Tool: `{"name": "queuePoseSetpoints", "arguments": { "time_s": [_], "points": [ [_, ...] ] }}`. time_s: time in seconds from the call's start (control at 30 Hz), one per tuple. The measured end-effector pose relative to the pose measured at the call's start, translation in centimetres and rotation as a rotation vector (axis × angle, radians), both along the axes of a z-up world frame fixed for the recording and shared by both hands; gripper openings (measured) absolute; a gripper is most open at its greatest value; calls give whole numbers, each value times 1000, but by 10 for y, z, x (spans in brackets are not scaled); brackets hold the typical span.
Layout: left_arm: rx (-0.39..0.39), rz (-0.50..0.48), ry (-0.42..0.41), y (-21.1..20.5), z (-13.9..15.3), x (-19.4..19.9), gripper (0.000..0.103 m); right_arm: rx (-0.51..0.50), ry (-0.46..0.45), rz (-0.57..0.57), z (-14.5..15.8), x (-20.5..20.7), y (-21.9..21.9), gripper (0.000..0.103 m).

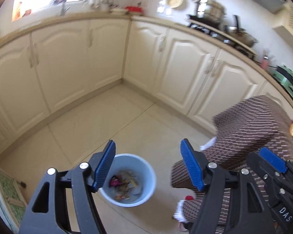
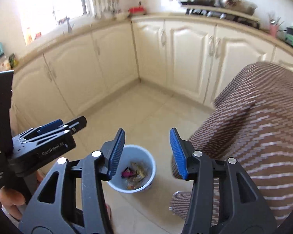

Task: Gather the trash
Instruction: 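Move both tools back over the table toward the red cola can, then grasp the red cola can with the right tool while the left tool grasps the orange peel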

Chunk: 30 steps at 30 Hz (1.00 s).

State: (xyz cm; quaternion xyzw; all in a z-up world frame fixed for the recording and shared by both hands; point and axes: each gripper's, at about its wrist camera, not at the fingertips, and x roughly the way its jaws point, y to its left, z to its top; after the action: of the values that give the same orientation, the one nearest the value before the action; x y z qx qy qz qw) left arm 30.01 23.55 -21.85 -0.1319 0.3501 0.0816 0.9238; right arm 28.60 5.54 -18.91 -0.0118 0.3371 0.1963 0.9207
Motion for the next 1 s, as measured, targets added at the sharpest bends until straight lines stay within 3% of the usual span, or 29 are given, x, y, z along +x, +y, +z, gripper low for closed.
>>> {"name": "queuePoseSetpoints", "arguments": {
  "time_s": [0.3, 0.57, 0.63, 0.77, 1.0],
  "points": [
    [39, -266, -67, -140, 70, 17, 72, 75, -106, -170, 66, -32, -133, 52],
    [67, -476, -50, -263, 86, 58, 74, 144, -148, -425, 97, -35, -271, 57],
    [62, -515, -39, -284, 84, 63, 74, 176, -132, -485, 95, -29, -300, 58],
    [72, -592, -4, -330, 78, 88, 74, 338, -34, -552, 80, -9, -355, 59],
    [152, -661, 42, -383, 61, 121, 74, 521, 48, -609, 62, 25, -402, 61]
  ]
}}
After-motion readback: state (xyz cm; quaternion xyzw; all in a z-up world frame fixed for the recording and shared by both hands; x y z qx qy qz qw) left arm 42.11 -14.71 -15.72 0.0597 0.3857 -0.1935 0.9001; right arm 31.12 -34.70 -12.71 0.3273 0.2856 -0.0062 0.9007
